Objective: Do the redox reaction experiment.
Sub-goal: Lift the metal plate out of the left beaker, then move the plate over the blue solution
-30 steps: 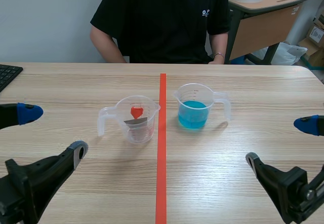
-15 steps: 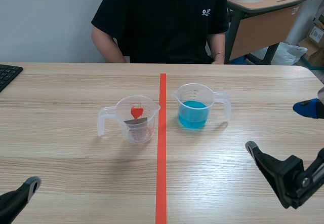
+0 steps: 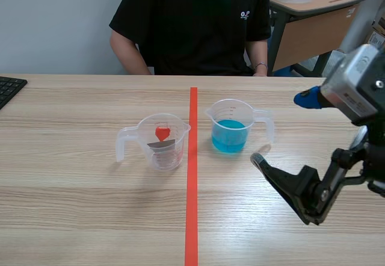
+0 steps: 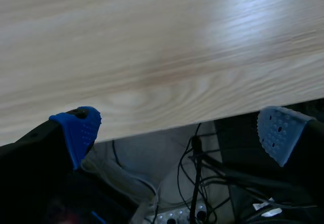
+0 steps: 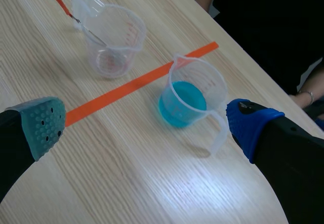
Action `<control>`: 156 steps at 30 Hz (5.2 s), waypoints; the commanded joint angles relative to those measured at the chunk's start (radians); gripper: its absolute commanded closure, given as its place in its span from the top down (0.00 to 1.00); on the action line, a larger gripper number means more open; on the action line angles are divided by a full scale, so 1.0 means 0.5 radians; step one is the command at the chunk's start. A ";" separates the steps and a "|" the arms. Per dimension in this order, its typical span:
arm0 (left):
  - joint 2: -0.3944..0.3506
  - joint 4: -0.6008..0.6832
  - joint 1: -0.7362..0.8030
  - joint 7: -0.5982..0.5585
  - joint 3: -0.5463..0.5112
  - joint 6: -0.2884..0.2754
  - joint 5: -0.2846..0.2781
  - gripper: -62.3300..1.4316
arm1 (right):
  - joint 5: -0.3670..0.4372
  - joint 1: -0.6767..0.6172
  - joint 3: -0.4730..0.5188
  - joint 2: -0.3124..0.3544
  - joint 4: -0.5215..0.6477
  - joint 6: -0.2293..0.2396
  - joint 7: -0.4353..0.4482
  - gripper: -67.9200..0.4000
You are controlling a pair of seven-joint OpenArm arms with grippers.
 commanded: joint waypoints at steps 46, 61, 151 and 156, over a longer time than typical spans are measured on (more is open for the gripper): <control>0.416 -0.587 -0.314 -0.018 0.233 0.016 0.188 1.00 | -0.330 1.290 -1.383 -0.156 -0.901 -0.135 0.556 0.52; 0.416 -0.587 -0.310 -0.019 0.233 0.016 0.188 1.00 | -0.329 1.289 -1.364 -0.145 -0.901 -0.135 0.576 0.03; 0.411 -0.587 -0.289 -0.018 0.233 -0.015 0.188 0.09 | 1.296 1.694 -0.513 0.385 -0.478 0.152 -0.779 0.03; 0.411 -0.584 -0.288 -0.025 0.233 -0.016 0.188 0.09 | 1.295 1.695 -0.513 0.381 -0.478 0.151 -0.778 0.03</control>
